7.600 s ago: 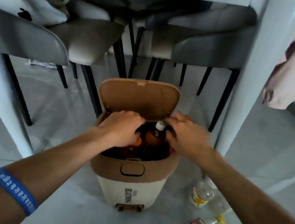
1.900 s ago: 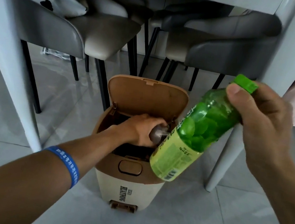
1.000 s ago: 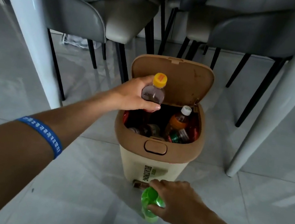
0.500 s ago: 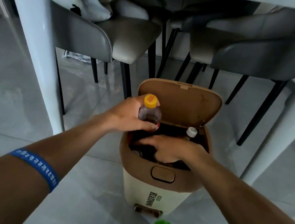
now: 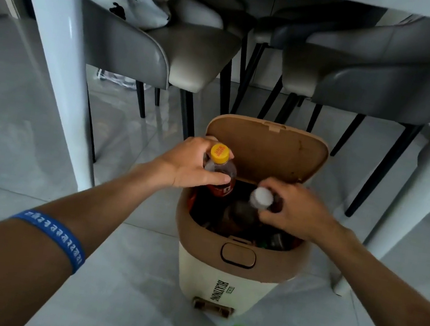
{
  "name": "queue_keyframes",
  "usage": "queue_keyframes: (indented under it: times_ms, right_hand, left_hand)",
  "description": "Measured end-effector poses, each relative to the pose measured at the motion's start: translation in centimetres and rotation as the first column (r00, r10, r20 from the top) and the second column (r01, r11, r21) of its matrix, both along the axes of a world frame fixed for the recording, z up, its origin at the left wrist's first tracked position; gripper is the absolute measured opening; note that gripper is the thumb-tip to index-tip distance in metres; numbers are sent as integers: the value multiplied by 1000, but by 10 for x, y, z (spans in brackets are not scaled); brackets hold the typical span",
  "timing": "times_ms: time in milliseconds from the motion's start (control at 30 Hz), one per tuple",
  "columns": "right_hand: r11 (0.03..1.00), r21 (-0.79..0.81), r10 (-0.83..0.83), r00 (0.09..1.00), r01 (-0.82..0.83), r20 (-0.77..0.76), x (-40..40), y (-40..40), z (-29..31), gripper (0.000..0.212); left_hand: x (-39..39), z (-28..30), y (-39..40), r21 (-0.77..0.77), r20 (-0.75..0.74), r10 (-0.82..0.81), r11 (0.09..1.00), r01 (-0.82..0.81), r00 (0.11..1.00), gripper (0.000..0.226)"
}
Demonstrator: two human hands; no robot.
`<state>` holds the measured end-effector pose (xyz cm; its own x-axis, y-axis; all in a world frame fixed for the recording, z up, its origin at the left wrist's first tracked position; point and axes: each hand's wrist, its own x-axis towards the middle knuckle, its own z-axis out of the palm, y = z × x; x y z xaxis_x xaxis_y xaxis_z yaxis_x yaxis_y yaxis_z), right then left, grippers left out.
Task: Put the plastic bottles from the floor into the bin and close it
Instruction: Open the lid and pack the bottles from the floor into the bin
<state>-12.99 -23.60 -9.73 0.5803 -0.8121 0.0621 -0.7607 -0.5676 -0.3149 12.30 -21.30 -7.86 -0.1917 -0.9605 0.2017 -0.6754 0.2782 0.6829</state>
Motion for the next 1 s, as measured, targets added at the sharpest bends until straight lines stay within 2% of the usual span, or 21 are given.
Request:
queue_keyframes:
  times_ms: [100,200,300,367,433,500,533,600,700,767,867,1000]
  right_hand:
    - [982,-104,-151,985,160,89,1,0,-2,33]
    - [957,-224,-186,983,181,2,20,0,-8,31]
    - [943,-274,-221,971,189,-88,34,-3,-10,27]
    - [934,-299,-236,966,194,-110,38,-3,-8,24]
    - [928,-318,-238,965,193,-112,37,1,-6,23]
    - [925,-337,-227,966,175,-121,31,5,-5,25]
    - [926,-338,-220,967,166,-127,27,7,-4,26]
    - [936,-317,-203,970,152,-135,19,10,-1,31]
    - [956,-251,-189,971,149,-145,18,11,3,39]
    - [956,-249,-199,966,155,-166,22,6,3,39]
    - [947,-261,-236,958,189,-161,26,6,4,32]
    - [890,-427,-162,986,160,30,18,35,9,21]
  left_hand:
    - [-1,5,0,45,62,-49,998,46,997,41]
    - [-5,7,0,92,264,-131,990,110,956,50]
    - [-10,-1,0,166,392,-95,986,31,915,59]
    - [-15,-5,0,138,461,-29,990,-39,887,54]
    - [-21,-10,1,35,622,37,997,-75,782,47]
    - [-29,-20,2,-23,776,53,998,-55,628,49]
    - [-33,-25,3,-30,822,54,998,-52,566,51]
    - [-39,-32,3,-25,860,59,997,-74,506,54]
    - [-40,-29,1,33,853,22,995,-95,521,57]
    - [-37,-24,4,52,816,2,996,-76,578,60]
    - [-31,-18,12,-16,740,64,997,-77,670,62]
    - [-32,-11,15,-97,694,68,995,-1,716,60]
